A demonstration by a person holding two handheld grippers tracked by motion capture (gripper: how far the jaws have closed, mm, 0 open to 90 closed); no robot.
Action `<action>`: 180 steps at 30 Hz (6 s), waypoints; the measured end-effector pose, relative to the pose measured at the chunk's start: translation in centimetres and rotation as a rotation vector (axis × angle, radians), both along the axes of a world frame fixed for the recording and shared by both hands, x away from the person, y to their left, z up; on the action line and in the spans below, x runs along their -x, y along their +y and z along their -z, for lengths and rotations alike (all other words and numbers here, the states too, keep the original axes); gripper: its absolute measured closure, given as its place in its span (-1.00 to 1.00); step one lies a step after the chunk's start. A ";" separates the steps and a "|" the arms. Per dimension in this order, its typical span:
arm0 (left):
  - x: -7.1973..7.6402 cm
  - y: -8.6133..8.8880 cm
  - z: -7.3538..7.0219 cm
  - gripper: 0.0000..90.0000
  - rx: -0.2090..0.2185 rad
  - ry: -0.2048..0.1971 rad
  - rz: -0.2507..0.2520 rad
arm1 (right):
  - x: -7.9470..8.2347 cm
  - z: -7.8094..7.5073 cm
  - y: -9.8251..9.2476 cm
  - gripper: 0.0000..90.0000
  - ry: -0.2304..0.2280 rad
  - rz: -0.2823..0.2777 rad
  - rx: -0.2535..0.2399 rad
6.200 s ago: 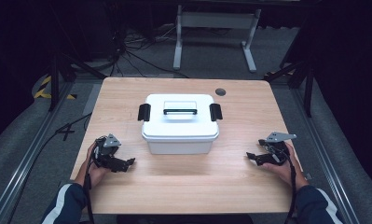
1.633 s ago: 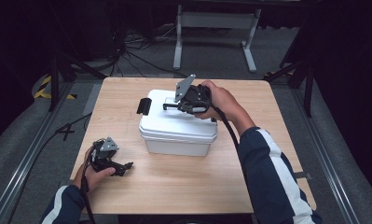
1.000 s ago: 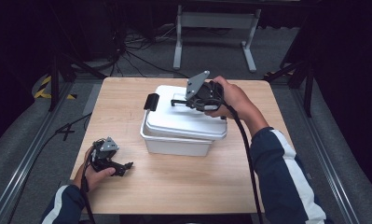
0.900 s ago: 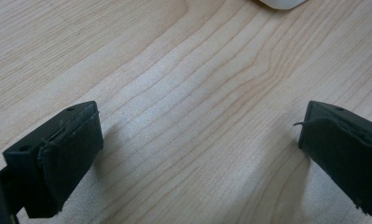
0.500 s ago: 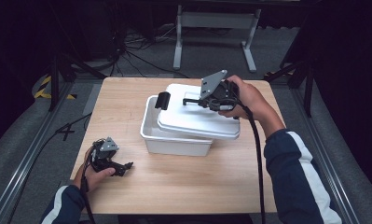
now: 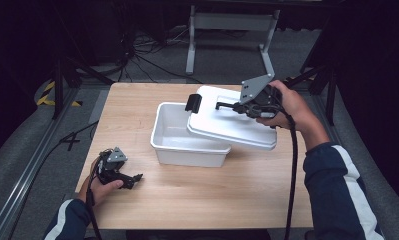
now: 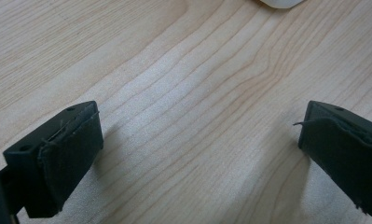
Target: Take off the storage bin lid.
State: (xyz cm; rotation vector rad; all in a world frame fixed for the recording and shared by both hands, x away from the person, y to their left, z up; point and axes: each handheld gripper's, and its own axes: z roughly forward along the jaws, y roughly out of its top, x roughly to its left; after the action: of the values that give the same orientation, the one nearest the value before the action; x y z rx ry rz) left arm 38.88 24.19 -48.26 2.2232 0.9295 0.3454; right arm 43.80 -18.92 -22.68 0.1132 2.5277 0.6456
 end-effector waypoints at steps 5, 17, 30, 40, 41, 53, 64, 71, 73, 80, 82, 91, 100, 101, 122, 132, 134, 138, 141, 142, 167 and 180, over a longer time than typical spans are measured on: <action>0.1 0.1 0.0 -0.99 -0.001 0.004 0.001 | 0.4 -0.4 -1.9 0.87 -0.013 0.021 -0.018; 0.3 0.1 0.0 -0.99 -0.002 -0.003 -0.009 | 1.2 0.0 -5.8 0.87 -0.015 0.077 -0.009; 0.2 0.1 0.0 -0.99 -0.003 -0.007 -0.008 | 1.8 0.7 -10.4 0.87 -0.027 0.154 -0.059; 0.2 0.1 0.0 -0.99 -0.006 -0.009 -0.006 | 1.5 2.1 -12.4 0.87 -0.011 0.202 -0.066; 0.2 0.1 0.0 -0.99 -0.006 -0.009 -0.006 | 1.4 2.3 -12.5 0.87 -0.010 0.207 -0.064; 0.2 0.1 0.0 -0.99 -0.007 -0.007 -0.006 | 0.5 4.7 -13.4 0.87 0.031 0.245 -0.057; 0.3 0.1 0.0 -0.99 -0.007 -0.007 -0.006 | -0.8 8.2 -14.2 0.87 0.094 0.269 -0.059; 0.3 0.1 0.0 -0.99 -0.007 -0.007 -0.006 | -1.4 9.7 -14.3 0.87 0.110 0.289 -0.071; 0.3 0.1 0.0 -0.99 -0.007 -0.007 -0.006 | -1.7 10.4 -14.2 0.87 0.119 0.295 -0.071; 0.3 0.1 0.0 -0.99 -0.007 -0.007 -0.006 | -2.6 13.0 -14.0 0.87 0.152 0.323 -0.068; 0.3 0.1 0.0 -0.99 -0.007 -0.007 -0.006 | -2.8 13.4 -14.0 0.87 0.160 0.326 -0.072; 0.3 0.1 0.0 -0.99 -0.007 -0.007 -0.006 | -3.0 14.9 -13.6 0.87 0.182 0.327 -0.075; 0.3 0.1 0.0 -0.99 -0.007 -0.008 -0.006 | -3.3 16.8 -13.1 0.86 0.221 0.325 -0.080; 0.3 0.1 0.0 -0.99 -0.007 -0.007 -0.006 | -3.3 16.7 -13.1 0.86 0.219 0.325 -0.085; 0.3 0.1 0.0 -0.99 -0.006 -0.006 -0.004 | -2.9 15.9 -13.4 0.56 0.207 0.350 -0.112; 0.3 0.1 0.0 -0.99 -0.003 -0.005 -0.008 | -2.3 14.7 -13.4 0.40 0.197 0.347 -0.170; 0.3 0.1 0.0 -0.99 -0.003 -0.004 -0.007 | -2.1 14.4 -13.3 0.36 0.192 0.341 -0.171; 0.4 0.2 0.0 -0.99 -0.004 -0.003 -0.007 | -1.6 14.0 -13.1 0.33 0.184 0.333 -0.182; 0.4 0.2 0.0 -0.99 -0.004 -0.008 -0.010 | -1.4 13.8 -13.1 0.27 0.178 0.330 -0.194; 0.4 0.2 0.0 -0.99 -0.002 0.003 -0.012 | -1.3 13.7 -13.1 0.25 0.180 0.330 -0.196; 0.5 0.3 0.0 -0.99 -0.009 -0.001 -0.004 | 2.1 12.3 -14.7 -0.24 0.124 0.424 -0.264; 0.5 0.3 0.0 -0.99 -0.010 -0.001 -0.006 | 4.8 13.0 -16.9 -0.32 0.101 0.451 -0.291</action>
State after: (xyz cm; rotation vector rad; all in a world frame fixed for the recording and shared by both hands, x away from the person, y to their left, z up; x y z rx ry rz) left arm 38.37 24.48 -48.22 2.2292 0.9360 0.3543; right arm 39.00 -35.82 -35.71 0.8100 2.3623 0.8244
